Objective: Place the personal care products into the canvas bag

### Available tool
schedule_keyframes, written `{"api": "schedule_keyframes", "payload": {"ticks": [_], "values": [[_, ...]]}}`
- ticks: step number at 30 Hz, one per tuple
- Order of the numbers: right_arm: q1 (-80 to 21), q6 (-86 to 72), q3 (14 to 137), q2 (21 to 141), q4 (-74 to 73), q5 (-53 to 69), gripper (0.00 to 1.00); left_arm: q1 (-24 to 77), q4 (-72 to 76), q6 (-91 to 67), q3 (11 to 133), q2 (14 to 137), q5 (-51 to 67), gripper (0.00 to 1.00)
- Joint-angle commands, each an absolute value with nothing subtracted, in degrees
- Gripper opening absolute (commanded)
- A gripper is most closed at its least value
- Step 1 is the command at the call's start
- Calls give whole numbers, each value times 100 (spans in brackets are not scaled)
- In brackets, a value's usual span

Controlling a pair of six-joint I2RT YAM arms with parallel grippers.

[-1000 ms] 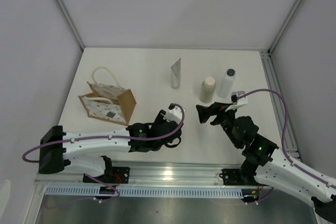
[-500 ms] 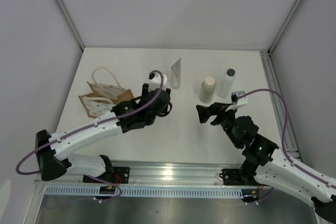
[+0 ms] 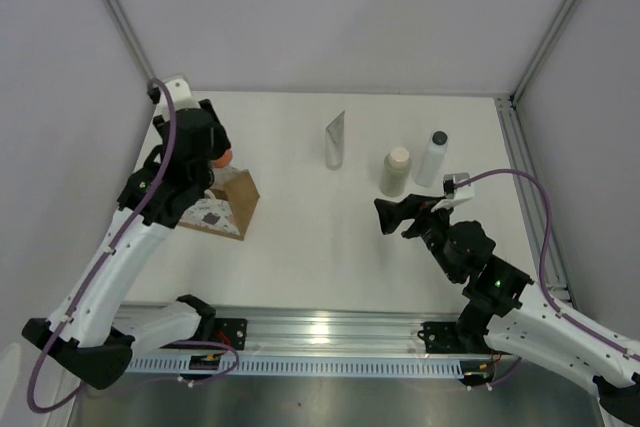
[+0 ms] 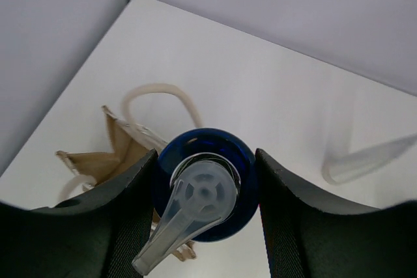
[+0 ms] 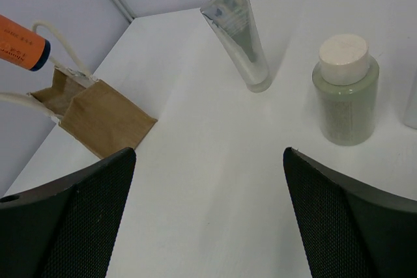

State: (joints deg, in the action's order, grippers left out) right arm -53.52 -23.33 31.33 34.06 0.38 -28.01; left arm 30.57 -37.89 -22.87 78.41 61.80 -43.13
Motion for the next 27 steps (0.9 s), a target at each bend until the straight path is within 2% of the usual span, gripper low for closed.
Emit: {"api": "schedule_keyframes", "payload": {"ticks": [1,9,27], "values": [[-5335,-2417,3384,3349,79,-2813,99,2234,-3446,-2145,7735,5950,-3860,0],[-5335,-2408,3366,3349,97,-2821,99,1398,-3006,-1898,7234,6213,-3595,0],[-5326,-2417,3366,3278,70,-2804,99,1266,-2417,-1740,6618,6662,-3419,0]]}}
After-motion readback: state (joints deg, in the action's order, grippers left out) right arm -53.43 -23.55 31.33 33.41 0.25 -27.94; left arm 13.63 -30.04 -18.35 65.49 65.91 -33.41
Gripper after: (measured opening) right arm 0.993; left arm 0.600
